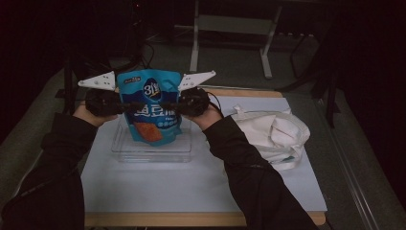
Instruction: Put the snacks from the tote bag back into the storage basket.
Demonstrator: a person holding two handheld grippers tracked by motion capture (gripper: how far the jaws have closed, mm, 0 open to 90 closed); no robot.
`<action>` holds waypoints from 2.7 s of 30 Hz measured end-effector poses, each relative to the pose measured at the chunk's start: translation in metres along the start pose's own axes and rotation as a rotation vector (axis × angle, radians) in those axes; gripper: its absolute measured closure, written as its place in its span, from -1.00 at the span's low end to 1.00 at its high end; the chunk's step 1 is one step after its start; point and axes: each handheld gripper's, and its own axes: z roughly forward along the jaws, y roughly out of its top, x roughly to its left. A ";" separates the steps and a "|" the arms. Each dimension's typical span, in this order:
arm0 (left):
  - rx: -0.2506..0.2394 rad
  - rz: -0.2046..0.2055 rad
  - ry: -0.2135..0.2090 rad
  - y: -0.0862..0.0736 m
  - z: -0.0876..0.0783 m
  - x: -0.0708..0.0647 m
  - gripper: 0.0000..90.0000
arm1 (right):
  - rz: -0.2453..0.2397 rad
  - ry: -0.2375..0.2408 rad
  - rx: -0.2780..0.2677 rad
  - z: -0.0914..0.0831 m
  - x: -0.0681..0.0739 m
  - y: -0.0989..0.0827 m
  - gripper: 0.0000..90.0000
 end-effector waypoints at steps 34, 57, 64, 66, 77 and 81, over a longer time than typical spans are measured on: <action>0.032 -0.061 -0.054 -0.060 0.026 0.008 1.00 | 0.102 0.025 0.019 0.036 0.002 -0.056 0.96; 0.005 -0.035 -0.054 -0.077 0.032 -0.006 0.99 | 0.089 0.016 -0.024 0.036 0.013 -0.079 0.96; -0.016 -0.040 -0.055 -0.080 0.031 -0.008 0.99 | 0.071 0.016 -0.034 0.034 0.016 -0.081 0.94; -0.014 -0.041 -0.050 -0.080 0.031 -0.007 0.98 | 0.083 0.017 -0.034 0.035 0.015 -0.081 0.93; -0.018 -0.080 -0.026 -0.079 0.032 -0.008 0.67 | 0.119 0.043 -0.049 0.034 0.009 -0.079 0.67; -0.017 -0.084 -0.002 -0.077 0.032 -0.012 0.43 | 0.101 0.033 -0.047 0.033 0.011 -0.074 0.29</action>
